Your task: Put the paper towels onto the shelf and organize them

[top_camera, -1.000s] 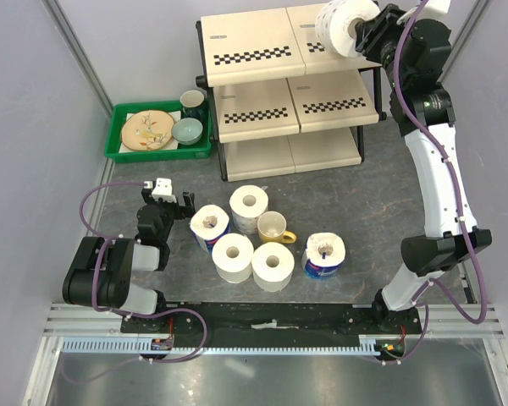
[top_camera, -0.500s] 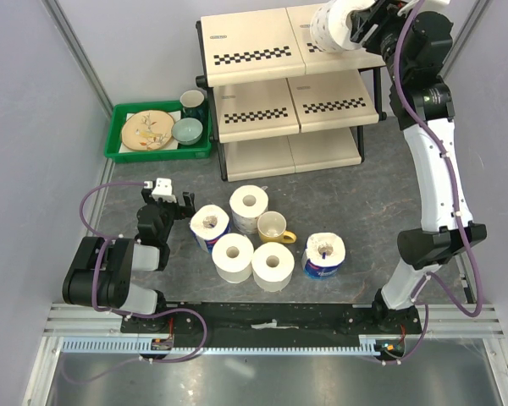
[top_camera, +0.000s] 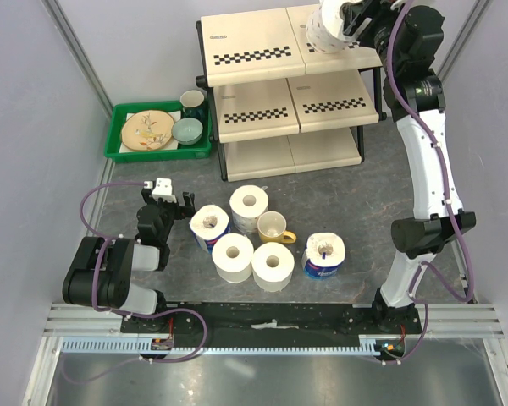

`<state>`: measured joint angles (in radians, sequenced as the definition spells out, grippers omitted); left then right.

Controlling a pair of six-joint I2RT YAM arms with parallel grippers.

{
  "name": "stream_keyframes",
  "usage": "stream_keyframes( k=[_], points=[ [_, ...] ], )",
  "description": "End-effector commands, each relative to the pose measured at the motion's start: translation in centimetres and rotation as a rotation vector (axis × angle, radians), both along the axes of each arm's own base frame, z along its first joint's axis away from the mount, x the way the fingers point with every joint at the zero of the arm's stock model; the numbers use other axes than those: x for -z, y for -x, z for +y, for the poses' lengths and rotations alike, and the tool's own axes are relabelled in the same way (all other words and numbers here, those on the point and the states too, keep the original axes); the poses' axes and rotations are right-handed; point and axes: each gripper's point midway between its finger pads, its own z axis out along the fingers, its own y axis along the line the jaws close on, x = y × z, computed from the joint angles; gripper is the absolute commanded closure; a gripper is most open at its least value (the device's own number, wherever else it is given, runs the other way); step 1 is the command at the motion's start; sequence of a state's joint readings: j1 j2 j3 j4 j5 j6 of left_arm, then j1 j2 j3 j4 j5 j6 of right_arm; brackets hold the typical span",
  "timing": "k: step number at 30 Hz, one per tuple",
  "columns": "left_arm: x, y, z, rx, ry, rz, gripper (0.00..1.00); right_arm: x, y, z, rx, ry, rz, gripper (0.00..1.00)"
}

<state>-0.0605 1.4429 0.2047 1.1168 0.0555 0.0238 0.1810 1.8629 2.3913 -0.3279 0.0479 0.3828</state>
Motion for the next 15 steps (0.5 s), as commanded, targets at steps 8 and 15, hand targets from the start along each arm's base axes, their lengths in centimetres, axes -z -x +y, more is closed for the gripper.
stream_keyframes(
  k=[8, 15],
  points=[
    [-1.6, -0.5, -0.1, 0.012, -0.015, -0.059, 0.00, -3.9, 0.6, 0.6, -0.047, -0.037, -0.138, 0.21],
    [-1.6, -0.5, -0.1, 0.012, -0.016, -0.058, 0.00, -4.2, 0.6, 0.6, -0.043, -0.048, -0.152, 0.18]
  ],
)
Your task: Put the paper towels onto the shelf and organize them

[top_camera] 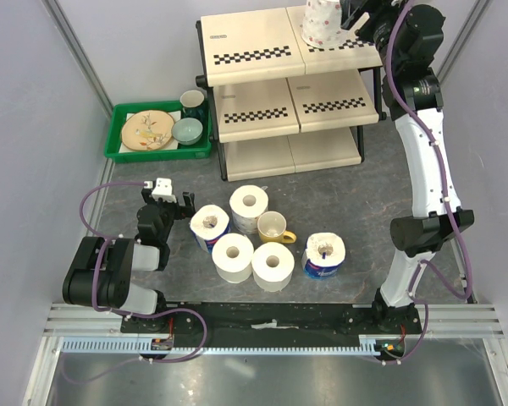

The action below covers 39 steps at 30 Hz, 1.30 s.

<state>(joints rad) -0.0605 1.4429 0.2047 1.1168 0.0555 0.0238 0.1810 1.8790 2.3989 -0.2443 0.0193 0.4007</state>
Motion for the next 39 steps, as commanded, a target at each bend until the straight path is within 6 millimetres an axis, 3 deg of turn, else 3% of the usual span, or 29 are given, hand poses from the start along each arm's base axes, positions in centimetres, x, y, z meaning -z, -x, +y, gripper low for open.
stream_keyframes(
  k=[1, 5, 7, 8, 10, 11, 12, 13, 14, 15, 16, 20, 28, 32, 39],
  points=[
    [-1.6, -0.5, -0.1, 0.012, -0.016, -0.058, 0.00, -2.8, 0.9, 0.0, -0.016, -0.025, -0.085, 0.18],
    [-1.6, -0.5, -0.1, 0.012, -0.016, -0.059, 0.00, -2.7, 1.3, 0.4, -0.040, -0.011, -0.086, 0.15],
    [-1.6, -0.5, -0.1, 0.012, -0.016, -0.059, 0.00, -3.7, 2.9, 0.3, -0.045, -0.006, -0.113, 0.14],
    [-1.6, -0.5, -0.1, 0.012, -0.016, -0.058, 0.00, -2.1, 2.6, 0.4, -0.051, 0.002, -0.076, 0.14],
    [-1.6, -0.5, -0.1, 0.013, -0.016, -0.059, 0.00, -3.9, 5.8, 0.1, -0.067, -0.001, -0.125, 0.12],
    [-1.6, -0.5, -0.1, 0.012, -0.016, -0.059, 0.00, -1.1, 5.5, 0.6, -0.090, 0.010, -0.068, 0.12],
    [-1.6, -0.5, -0.1, 0.012, -0.016, -0.059, 0.00, -2.9, 8.7, 0.2, -0.099, 0.000, -0.113, 0.12],
    [-1.6, -0.5, -0.1, 0.012, -0.016, -0.059, 0.00, -2.4, 9.7, 0.3, -0.116, -0.014, -0.098, 0.11],
    [-1.6, -0.5, -0.1, 0.013, -0.014, -0.059, 0.00, 0.7, 9.6, 0.5, -0.129, -0.001, -0.029, 0.11],
    [-1.6, -0.5, -0.1, 0.013, -0.016, -0.058, 0.00, 0.5, 12.3, 0.7, -0.164, 0.006, -0.029, 0.11],
    [-1.5, -0.5, -0.1, 0.010, -0.016, -0.056, 0.00, 1.7, 13.1, 0.9, -0.181, 0.011, 0.003, 0.11],
    [-1.6, -0.5, -0.1, 0.013, -0.014, -0.059, 0.01, 8.9, 16.3, 2.3, -0.286, 0.044, 0.198, 0.11],
    [-1.5, -0.5, -0.1, 0.012, -0.016, -0.058, 0.00, 19.9, 21.9, 10.1, -0.571, 0.210, 0.517, 0.12],
    [-1.5, -0.5, -0.1, 0.012, -0.016, -0.058, 0.00, 26.1, 22.0, 11.4, -0.579, 0.290, 0.682, 0.11],
    [-1.6, -0.5, -0.1, 0.012, -0.016, -0.059, 0.00, 34.3, 22.3, 14.6, -0.610, 0.362, 0.868, 0.10]
  ],
)
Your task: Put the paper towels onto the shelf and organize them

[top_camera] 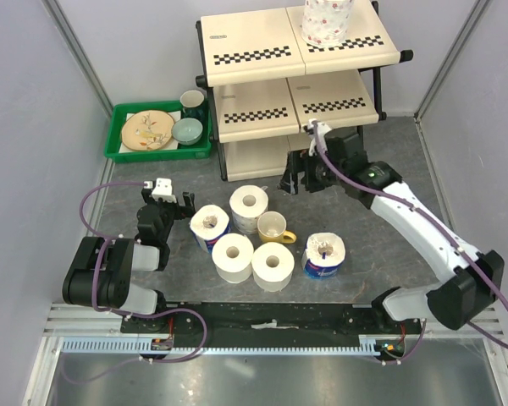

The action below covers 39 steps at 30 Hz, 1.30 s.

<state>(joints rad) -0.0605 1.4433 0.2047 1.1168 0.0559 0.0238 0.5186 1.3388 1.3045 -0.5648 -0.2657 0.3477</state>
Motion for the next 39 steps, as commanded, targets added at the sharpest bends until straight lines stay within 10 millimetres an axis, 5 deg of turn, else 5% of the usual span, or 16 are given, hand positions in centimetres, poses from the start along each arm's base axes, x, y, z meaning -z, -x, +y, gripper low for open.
stream_keyframes(
  k=[1, 8, 14, 26, 39],
  points=[
    [-1.6, -0.5, -0.1, 0.013, -0.014, -0.060, 0.00, 3.3, 0.6, 2.1, -0.026, 0.080, 0.039, 0.10],
    [-1.6, -0.5, -0.1, 0.011, -0.018, -0.058, 0.00, 6.9, 0.2, 5.2, -0.062, 0.150, 0.078, 0.09],
    [-1.6, -0.5, -0.1, 0.013, -0.016, -0.058, 0.00, 9.0, -1.6, 5.9, -0.011, 0.184, 0.084, 0.09],
    [-1.6, -0.5, -0.1, 0.013, -0.016, -0.058, 0.00, 8.7, -4.9, 8.4, 0.105, 0.053, 0.047, 0.11],
    [-1.6, -0.5, -0.1, 0.011, -0.016, -0.060, 0.01, 11.4, -5.0, 8.9, 0.090, 0.117, 0.067, 0.18]
  ],
)
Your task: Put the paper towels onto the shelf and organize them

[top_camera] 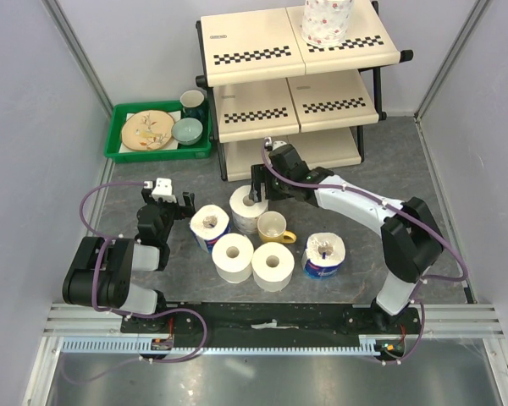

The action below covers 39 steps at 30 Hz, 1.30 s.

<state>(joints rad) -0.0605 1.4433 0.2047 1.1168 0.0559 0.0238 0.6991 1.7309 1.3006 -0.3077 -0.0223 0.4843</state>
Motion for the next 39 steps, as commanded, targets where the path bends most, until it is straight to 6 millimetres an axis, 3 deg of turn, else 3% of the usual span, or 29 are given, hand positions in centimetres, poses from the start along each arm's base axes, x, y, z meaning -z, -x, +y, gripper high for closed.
stream_keyframes(
  k=[1, 5, 11, 17, 20, 23, 26, 28, 29, 34, 37, 39],
  points=[
    [-1.6, -0.5, -0.1, 0.013, -0.016, -0.060, 0.00, -0.8, -0.7, 1.1, -0.008, -0.004, -0.035, 0.18],
    [-1.6, -0.5, -0.1, 0.013, -0.016, -0.058, 0.01, -0.2, -0.7, 0.9, -0.006, 0.029, -0.040, 0.23],
    [-1.6, -0.5, -0.1, 0.013, -0.016, -0.060, 0.00, 0.2, -0.8, 0.9, -0.013, 0.057, -0.047, 0.39],
    [-1.6, -0.5, -0.1, 0.013, -0.016, -0.060, 0.00, 0.5, -0.8, 1.0, -0.016, 0.075, -0.056, 0.60],
    [-1.6, -0.5, -0.1, 0.011, -0.016, -0.058, 0.00, -0.9, -1.4, 0.7, 0.012, 0.069, -0.100, 0.72],
    [-1.6, -0.5, -0.1, 0.011, -0.018, -0.058, 0.00, -4.3, -2.2, 0.2, 0.046, 0.036, -0.196, 0.76],
    [-1.5, -0.5, -0.1, 0.011, -0.018, -0.057, 0.00, -9.6, -2.4, 0.0, 0.043, -0.022, -0.307, 0.78],
    [-1.6, -0.5, -0.1, 0.011, -0.018, -0.060, 0.00, -11.0, -2.7, -0.5, 0.041, 0.002, -0.342, 0.78],
    [-1.6, -0.5, -0.1, 0.011, -0.018, -0.058, 0.00, -12.9, -2.8, -0.5, 0.044, -0.012, -0.371, 0.78],
    [-1.6, -0.5, -0.1, 0.011, -0.018, -0.058, 0.00, -18.2, -2.1, -1.5, 0.054, -0.057, -0.451, 0.78],
    [-1.6, -0.5, -0.1, 0.011, -0.018, -0.060, 0.00, -23.2, -1.2, -3.0, 0.091, -0.120, -0.537, 0.79],
    [-1.6, -0.5, -0.1, 0.011, -0.016, -0.060, 0.00, -25.6, -0.9, -4.2, 0.123, -0.122, -0.581, 0.79]
  ],
)
